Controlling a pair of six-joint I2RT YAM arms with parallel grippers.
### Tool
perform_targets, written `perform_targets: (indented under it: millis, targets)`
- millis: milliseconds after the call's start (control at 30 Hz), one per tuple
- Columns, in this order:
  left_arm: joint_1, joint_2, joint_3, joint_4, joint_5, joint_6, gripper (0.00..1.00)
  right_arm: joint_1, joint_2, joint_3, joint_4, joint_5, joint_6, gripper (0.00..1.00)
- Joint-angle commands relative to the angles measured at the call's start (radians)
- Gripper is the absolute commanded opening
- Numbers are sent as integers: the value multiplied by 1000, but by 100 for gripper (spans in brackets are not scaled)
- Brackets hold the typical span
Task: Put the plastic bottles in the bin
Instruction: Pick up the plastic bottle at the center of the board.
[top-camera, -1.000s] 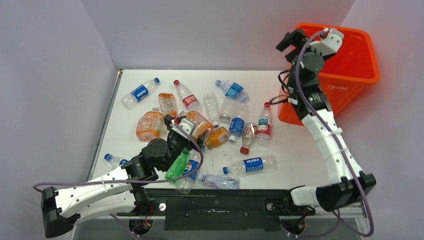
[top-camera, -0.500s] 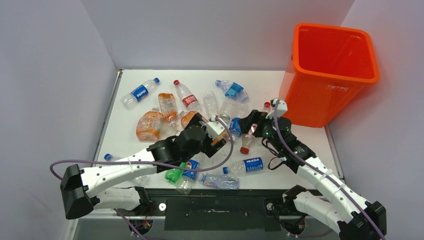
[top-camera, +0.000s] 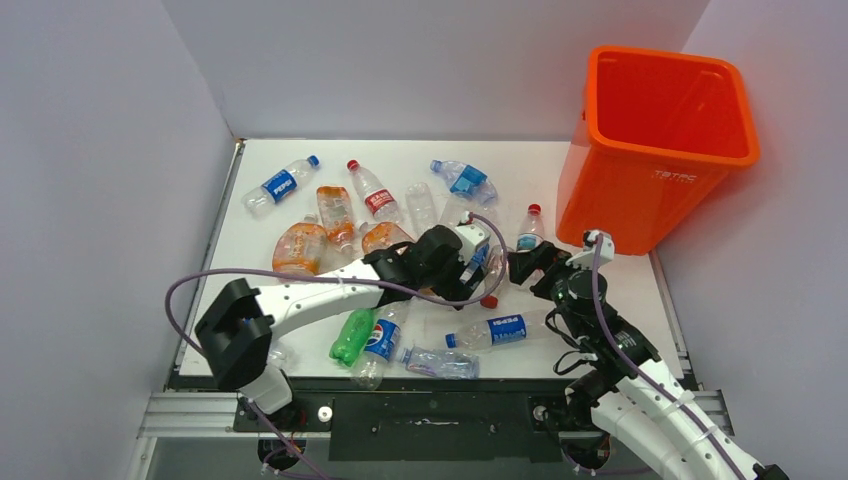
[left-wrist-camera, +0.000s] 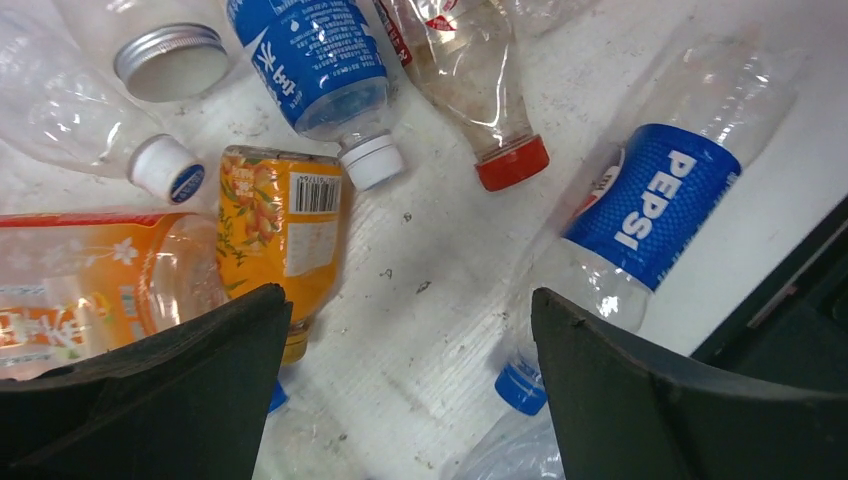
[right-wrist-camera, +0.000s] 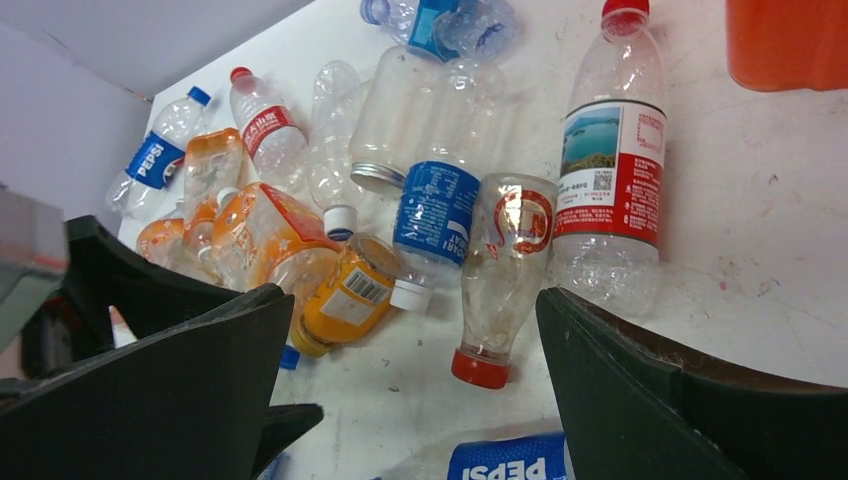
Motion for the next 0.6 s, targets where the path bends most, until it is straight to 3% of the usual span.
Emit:
perform_targets:
  millis: [0, 267, 567]
  targets:
    - [29, 104, 97, 21, -27, -85, 89, 1, -5, -17, -34, 22, 24, 97]
    - [87, 255, 193, -166, -45, 41, 93, 0, -27, -35, -30, -24, 4, 96]
    - [90, 354, 254, -194, -29, 181, 90, 0, -32, 11, -38, -45, -22, 96]
